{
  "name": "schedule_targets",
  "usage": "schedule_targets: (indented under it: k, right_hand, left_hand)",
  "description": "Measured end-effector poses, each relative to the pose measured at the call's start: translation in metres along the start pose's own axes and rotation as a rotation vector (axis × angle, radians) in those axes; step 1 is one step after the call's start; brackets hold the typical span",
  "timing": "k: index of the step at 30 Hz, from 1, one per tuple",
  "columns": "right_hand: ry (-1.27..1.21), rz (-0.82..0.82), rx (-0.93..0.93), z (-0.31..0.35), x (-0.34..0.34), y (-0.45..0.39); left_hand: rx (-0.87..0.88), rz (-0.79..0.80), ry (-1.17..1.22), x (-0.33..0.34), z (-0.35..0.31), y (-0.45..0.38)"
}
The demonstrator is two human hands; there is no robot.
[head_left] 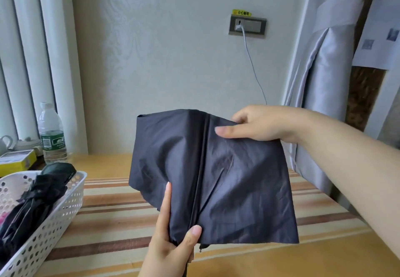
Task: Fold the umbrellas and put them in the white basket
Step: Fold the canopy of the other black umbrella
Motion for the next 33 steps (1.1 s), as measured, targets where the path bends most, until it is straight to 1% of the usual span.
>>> schedule_targets:
  k: [3,5,6,9,11,13,15,18,20,22,24,27,29,30,31,32,33]
  right_hand:
    - [0.084,0.070,0.017,0.010,0.001,-0.007]
    - [0.016,0.097,0.022,0.010,0.004,-0.009]
    - [-0.044,0.069,0.000,0.009,0.004,-0.011]
    - [-0.188,-0.089,-0.175,0.011,0.006,-0.017]
    - [-0.270,-0.125,-0.246,0.012,0.013,-0.018]
    - [-0.305,-0.126,-0.276,0.010,0.017,-0.019]
    - [-0.263,-0.100,-0.268,0.007,0.015,-0.019]
    - [-0.115,-0.004,-0.144,-0.009,0.007,-0.013]
    - [-0.067,-0.010,-0.075,-0.021,0.000,-0.008]
    - [-0.111,-0.075,-0.081,-0.026,-0.006,-0.005]
    - [-0.120,-0.184,-0.113,-0.027,-0.010,-0.001]
    - [0.023,-0.372,-0.161,-0.026,-0.017,0.002]
    - [0.050,-0.447,-0.227,-0.019,-0.018,0.005]
    - [0.034,-0.477,-0.240,-0.017,-0.019,0.006]
    - [-0.035,-0.496,-0.245,-0.015,-0.020,0.007]
    - [-0.182,-0.483,-0.245,-0.015,-0.019,0.007]
    - [-0.400,-0.415,-0.225,-0.019,-0.013,0.005]
  left_hand:
    - [-0.003,0.000,-0.068,0.000,-0.001,0.000]
    - [-0.008,-0.009,-0.098,0.000,-0.002,0.001]
    - [-0.011,-0.009,-0.094,0.000,-0.004,0.002]
    - [0.019,0.022,-0.108,0.002,-0.009,0.002]
    - [0.030,0.003,-0.107,-0.001,-0.010,0.001]
    - [-0.013,0.001,-0.117,0.000,-0.009,0.000]
    - [-0.076,0.011,-0.065,0.002,-0.008,0.000]
    - [-0.100,0.023,0.009,0.000,-0.005,0.000]
    - [-0.093,0.029,0.019,-0.003,-0.001,-0.001]
    - [-0.084,0.010,0.006,-0.007,0.002,-0.002]
    - [-0.081,-0.024,-0.014,-0.009,0.000,-0.003]
    - [-0.097,-0.060,-0.003,-0.009,-0.004,-0.002]
    - [-0.117,-0.066,0.016,-0.009,-0.003,-0.002]
    - [-0.128,-0.065,0.044,-0.009,-0.002,-0.002]
    - [-0.136,-0.060,0.077,-0.009,-0.002,-0.002]
    - [-0.148,-0.047,0.098,-0.007,-0.003,-0.001]
    - [-0.164,-0.041,0.108,-0.006,-0.004,-0.001]
Point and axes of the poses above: each hand's wrist, its own y-axis away from the middle knuckle, its own x-axis out of the palm, z = x × y, the point moved 7 cm from there along -y, towards the middle knuckle, and after that the axes turned 2 degrees about -z, right-handed, at the moved point
